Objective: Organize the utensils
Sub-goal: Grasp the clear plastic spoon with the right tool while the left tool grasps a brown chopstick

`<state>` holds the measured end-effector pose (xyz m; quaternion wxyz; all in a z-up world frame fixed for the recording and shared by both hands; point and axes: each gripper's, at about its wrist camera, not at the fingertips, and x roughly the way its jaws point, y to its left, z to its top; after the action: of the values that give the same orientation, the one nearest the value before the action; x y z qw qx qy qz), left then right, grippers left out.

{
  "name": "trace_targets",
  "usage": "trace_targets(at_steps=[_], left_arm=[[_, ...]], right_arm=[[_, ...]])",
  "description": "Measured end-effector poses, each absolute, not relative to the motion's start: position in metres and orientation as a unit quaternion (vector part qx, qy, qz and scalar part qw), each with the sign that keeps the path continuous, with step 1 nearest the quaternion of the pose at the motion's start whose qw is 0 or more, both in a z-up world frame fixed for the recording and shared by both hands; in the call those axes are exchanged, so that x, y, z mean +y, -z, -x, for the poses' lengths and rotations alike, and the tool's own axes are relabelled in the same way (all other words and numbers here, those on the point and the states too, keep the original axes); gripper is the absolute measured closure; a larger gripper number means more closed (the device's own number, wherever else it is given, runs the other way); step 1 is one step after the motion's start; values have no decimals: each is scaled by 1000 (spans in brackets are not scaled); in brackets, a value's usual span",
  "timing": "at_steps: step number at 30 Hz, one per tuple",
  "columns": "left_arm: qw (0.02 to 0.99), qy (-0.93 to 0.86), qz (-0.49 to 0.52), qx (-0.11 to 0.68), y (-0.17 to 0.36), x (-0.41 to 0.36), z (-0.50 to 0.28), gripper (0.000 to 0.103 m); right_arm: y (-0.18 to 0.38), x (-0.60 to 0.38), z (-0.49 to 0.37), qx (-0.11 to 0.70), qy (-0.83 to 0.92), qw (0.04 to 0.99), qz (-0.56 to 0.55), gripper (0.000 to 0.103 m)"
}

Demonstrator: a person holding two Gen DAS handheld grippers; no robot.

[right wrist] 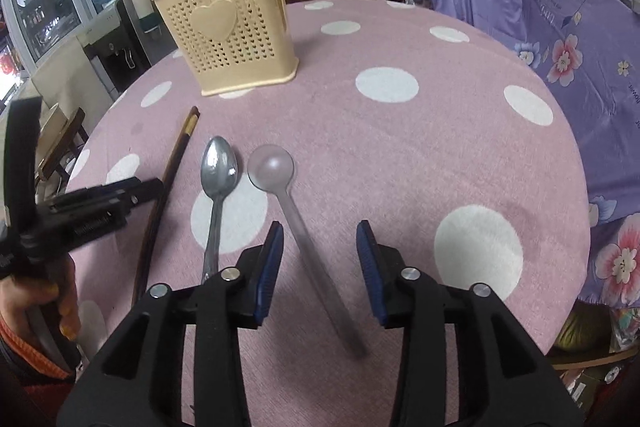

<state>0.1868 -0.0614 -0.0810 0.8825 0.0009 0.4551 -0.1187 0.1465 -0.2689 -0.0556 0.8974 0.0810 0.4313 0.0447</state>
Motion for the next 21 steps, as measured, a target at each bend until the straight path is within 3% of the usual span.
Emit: trace_targets(at_steps=[11,21], left_arm=[[879,91,9,467,78,-38,-188,60],[882,115,17,457,72,-53,-190,60]], right_arm=[[62,-268,-155,428,-57,900,-64,63],[80,-239,-182,450,-149,879,41,63]])
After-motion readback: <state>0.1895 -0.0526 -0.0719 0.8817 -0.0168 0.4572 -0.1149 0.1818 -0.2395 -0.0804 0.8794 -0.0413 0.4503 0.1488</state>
